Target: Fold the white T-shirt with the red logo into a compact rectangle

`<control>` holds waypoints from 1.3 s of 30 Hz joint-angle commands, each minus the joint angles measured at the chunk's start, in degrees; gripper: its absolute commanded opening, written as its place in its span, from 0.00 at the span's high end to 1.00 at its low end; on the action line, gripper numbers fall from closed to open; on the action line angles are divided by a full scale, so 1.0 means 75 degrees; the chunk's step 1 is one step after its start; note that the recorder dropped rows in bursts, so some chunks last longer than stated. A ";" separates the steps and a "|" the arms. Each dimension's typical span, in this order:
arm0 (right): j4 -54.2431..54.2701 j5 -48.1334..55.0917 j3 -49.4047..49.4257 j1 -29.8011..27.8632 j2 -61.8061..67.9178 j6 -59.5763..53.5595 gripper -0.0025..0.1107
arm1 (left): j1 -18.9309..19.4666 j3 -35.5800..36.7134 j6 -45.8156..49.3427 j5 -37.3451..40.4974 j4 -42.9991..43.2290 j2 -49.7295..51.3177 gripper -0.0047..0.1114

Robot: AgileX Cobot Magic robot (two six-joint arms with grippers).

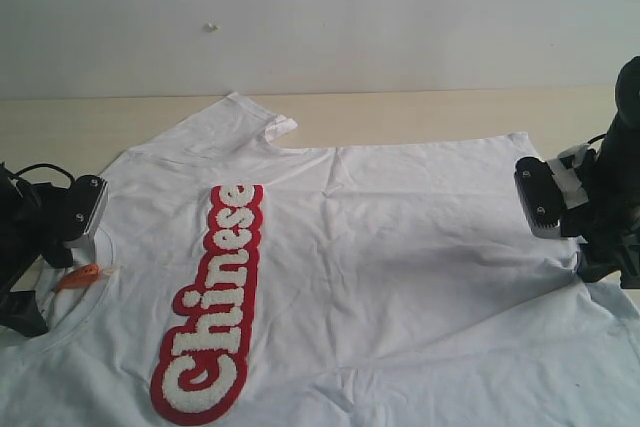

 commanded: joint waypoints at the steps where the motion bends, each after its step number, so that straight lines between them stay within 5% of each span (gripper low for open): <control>1: -0.0017 -0.0169 0.0707 -0.0043 0.1598 0.0059 0.45 | 0.0007 0.0164 0.0038 -0.0641 -0.0118 0.0391 0.26; 5: -0.0170 -0.0139 0.0707 -0.0043 0.1682 0.0059 0.56 | 0.0007 0.0164 0.0038 -0.0641 -0.0118 0.0391 0.26; 12: -0.0513 0.0006 0.0693 -0.0043 0.1681 0.0209 0.98 | 0.0007 0.0164 0.0038 -0.0641 -0.0118 0.0391 0.26; 20: -0.0437 0.1249 -0.0315 0.0274 0.0782 0.0656 0.98 | 0.0007 0.0164 0.0038 -0.0641 -0.0134 0.0391 0.26; 32: 0.2104 0.0966 -0.0369 0.0274 -0.1625 -0.0601 0.98 | 0.0007 0.0164 0.0038 -0.0641 -0.0134 0.0391 0.26; 39: 0.1829 0.1069 -0.0369 0.0274 -0.2581 -0.0551 0.98 | 0.0007 0.0164 0.0038 -0.0641 -0.0134 0.0391 0.26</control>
